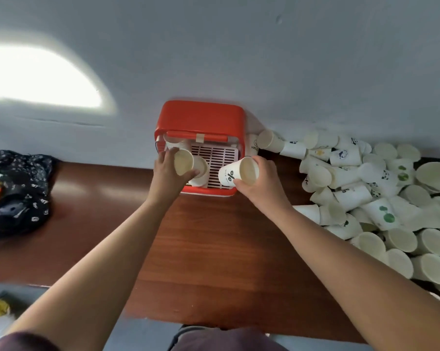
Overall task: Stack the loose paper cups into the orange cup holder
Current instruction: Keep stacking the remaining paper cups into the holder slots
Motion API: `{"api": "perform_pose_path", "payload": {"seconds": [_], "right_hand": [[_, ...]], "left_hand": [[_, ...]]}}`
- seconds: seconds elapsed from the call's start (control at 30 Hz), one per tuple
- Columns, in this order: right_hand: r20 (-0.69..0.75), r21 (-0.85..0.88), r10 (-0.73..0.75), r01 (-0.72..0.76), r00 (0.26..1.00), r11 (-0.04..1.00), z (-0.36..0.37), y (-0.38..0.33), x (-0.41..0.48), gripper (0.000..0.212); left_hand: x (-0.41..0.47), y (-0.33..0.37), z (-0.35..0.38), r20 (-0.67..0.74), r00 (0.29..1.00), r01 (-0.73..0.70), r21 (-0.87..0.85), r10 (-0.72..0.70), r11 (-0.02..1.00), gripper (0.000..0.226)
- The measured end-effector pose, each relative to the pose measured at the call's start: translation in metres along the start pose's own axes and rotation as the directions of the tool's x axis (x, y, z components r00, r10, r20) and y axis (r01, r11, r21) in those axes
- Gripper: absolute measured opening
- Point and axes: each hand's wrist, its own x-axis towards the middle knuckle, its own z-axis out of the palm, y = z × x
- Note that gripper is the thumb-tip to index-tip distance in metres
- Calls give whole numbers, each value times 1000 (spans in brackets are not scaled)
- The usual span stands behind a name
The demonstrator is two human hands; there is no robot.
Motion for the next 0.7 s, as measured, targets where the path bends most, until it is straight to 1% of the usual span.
{"api": "perform_pose_path", "payload": {"seconds": [0.13, 0.2, 0.27, 0.33, 0.4, 0.43, 0.5, 0.6, 0.7], "right_hand": [[-58, -10, -3, 2, 998, 1000, 16, -4, 11, 67], [-95, -3, 4, -5, 995, 1000, 23, -8, 16, 68], [-137, 17, 3, -1, 991, 1000, 31, -13, 21, 67], [-152, 40, -3, 9, 988, 999, 38, -20, 25, 64], [-125, 62, -16, 24, 992, 998, 48, -28, 30, 60], [-107, 63, -26, 33, 994, 997, 54, -31, 32, 59], [-77, 27, -48, 50, 996, 998, 68, -35, 36, 60], [-50, -77, -81, 77, 995, 994, 90, -39, 43, 67], [32, -274, -146, 149, 989, 950, 107, -45, 51, 69]], "left_hand": [[22, -14, 18, 129, 985, -130, 154, 111, 979, 79], [29, -18, 26, 229, 968, -144, 185, 100, 972, 81], [34, -24, 30, 301, 951, -119, 126, 76, 985, 86], [37, -33, 29, 333, 939, -105, 32, 88, 994, 95], [38, -46, 25, 344, 930, -107, -74, 126, 992, 109], [38, -54, 23, 347, 929, -96, -103, 126, 990, 111], [38, -67, 17, 369, 925, -47, -121, 89, 992, 104], [37, -75, 9, 395, 918, 32, -146, 29, 989, 81], [38, -77, 5, 374, 927, 75, -199, 5, 977, 57]]}}
